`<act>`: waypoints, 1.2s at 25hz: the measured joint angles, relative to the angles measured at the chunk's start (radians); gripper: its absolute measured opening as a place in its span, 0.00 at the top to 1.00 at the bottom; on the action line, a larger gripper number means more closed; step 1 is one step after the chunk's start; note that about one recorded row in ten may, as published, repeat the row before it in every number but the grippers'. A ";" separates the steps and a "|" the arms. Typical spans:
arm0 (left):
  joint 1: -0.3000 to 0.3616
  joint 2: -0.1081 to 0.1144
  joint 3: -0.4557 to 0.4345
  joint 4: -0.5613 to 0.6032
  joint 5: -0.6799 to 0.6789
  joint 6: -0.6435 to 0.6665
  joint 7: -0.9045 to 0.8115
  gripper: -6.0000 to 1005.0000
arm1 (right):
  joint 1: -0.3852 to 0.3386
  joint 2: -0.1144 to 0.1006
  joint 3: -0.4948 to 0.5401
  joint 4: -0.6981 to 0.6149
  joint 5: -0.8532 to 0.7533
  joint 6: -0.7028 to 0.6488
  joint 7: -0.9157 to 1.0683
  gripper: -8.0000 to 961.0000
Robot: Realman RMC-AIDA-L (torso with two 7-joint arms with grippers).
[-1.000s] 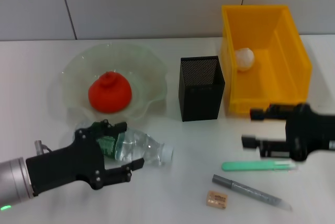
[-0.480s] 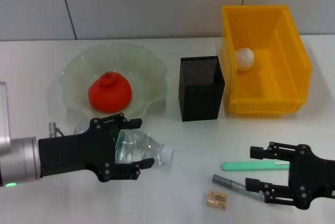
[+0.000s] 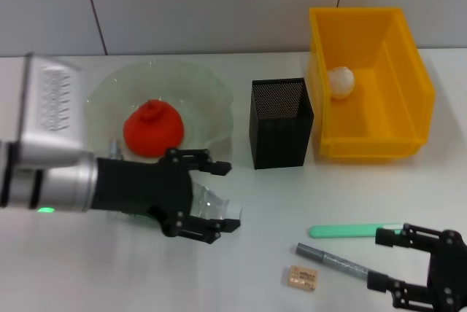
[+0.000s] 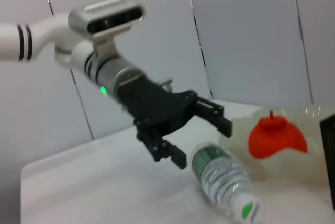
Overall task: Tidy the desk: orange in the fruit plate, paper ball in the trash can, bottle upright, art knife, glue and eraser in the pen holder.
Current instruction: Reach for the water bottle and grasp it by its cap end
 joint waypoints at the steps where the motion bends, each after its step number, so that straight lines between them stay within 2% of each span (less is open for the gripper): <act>1: -0.011 -0.001 0.030 0.028 0.028 -0.016 -0.036 0.16 | -0.004 0.000 0.000 0.001 -0.009 0.000 0.000 0.27; 4: -0.038 -0.003 0.115 0.087 0.091 -0.057 -0.119 0.16 | -0.015 -0.001 0.001 0.005 -0.029 0.000 -0.010 0.27; 5: -0.038 -0.003 0.115 0.087 0.091 -0.057 -0.119 0.16 | -0.020 -0.002 0.002 0.006 -0.032 0.000 -0.016 0.27; 7: -0.059 -0.005 0.233 0.147 0.159 -0.120 -0.197 0.16 | -0.025 -0.003 0.002 0.006 -0.032 -0.001 -0.023 0.27; 13: -0.073 -0.008 0.355 0.207 0.250 -0.194 -0.294 0.17 | -0.029 -0.005 0.008 0.007 -0.033 -0.002 -0.027 0.27; 18: -0.100 -0.009 0.382 0.206 0.311 -0.221 -0.345 0.17 | -0.027 -0.005 0.011 0.006 -0.033 -0.003 -0.028 0.27; 30: -0.116 -0.010 0.460 0.193 0.368 -0.282 -0.387 0.18 | -0.016 -0.004 0.012 0.001 -0.033 -0.003 -0.024 0.27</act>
